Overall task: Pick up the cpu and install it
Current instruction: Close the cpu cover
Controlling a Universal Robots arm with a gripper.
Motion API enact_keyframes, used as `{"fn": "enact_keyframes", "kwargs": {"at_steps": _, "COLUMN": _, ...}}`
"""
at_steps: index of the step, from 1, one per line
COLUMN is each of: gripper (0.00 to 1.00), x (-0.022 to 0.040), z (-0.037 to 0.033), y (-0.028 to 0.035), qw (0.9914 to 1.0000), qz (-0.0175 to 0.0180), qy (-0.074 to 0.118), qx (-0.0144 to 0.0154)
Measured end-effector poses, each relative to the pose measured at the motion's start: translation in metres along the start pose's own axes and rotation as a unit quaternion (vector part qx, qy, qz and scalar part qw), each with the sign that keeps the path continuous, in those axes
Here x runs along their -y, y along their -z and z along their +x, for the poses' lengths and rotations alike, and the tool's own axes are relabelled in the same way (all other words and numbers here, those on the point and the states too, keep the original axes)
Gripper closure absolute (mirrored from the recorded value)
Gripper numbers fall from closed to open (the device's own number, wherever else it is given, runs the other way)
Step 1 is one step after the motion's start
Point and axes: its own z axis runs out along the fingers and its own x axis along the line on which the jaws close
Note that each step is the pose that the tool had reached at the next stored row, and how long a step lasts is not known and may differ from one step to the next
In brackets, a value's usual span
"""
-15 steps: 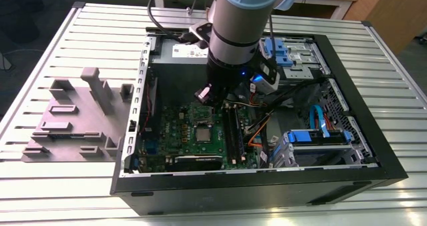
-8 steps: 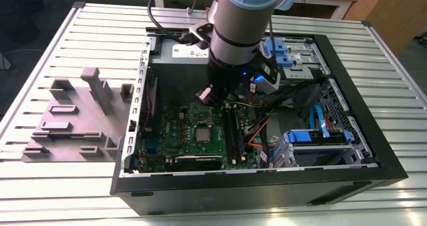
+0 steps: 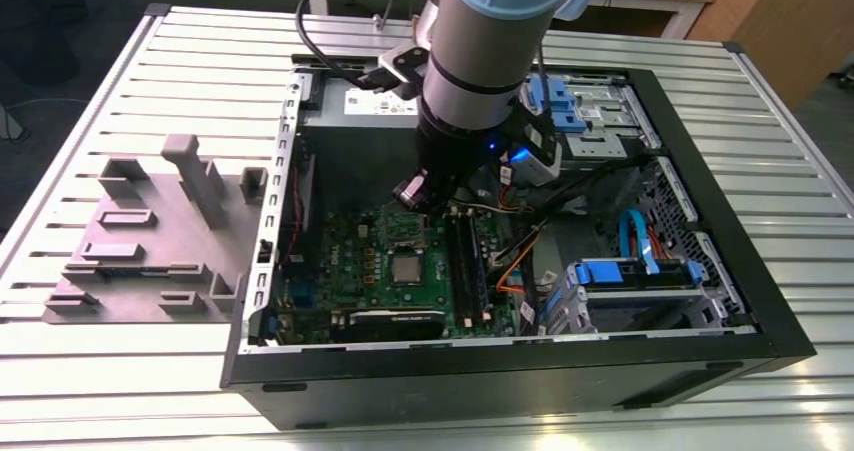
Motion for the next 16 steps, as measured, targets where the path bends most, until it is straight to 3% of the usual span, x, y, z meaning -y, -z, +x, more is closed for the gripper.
{"fn": "enact_keyframes", "kwargs": {"at_steps": 4, "gripper": 0.9, "x": 0.0, "z": 0.0, "y": 0.0, "qw": 1.0, "qz": -0.0001, "qy": 0.001, "qx": -0.0002}}
{"fn": "enact_keyframes", "kwargs": {"at_steps": 11, "gripper": 0.9, "x": 0.0007, "z": -0.0007, "y": -0.0001, "qw": 0.99934, "qz": -0.0005, "qy": 0.036, "qx": -0.0039}}
{"fn": "enact_keyframes", "kwargs": {"at_steps": 16, "gripper": 0.9, "x": 0.0007, "z": -0.0008, "y": -0.0002, "qw": 0.9993, "qz": -0.0005, "qy": 0.037, "qx": -0.004}}
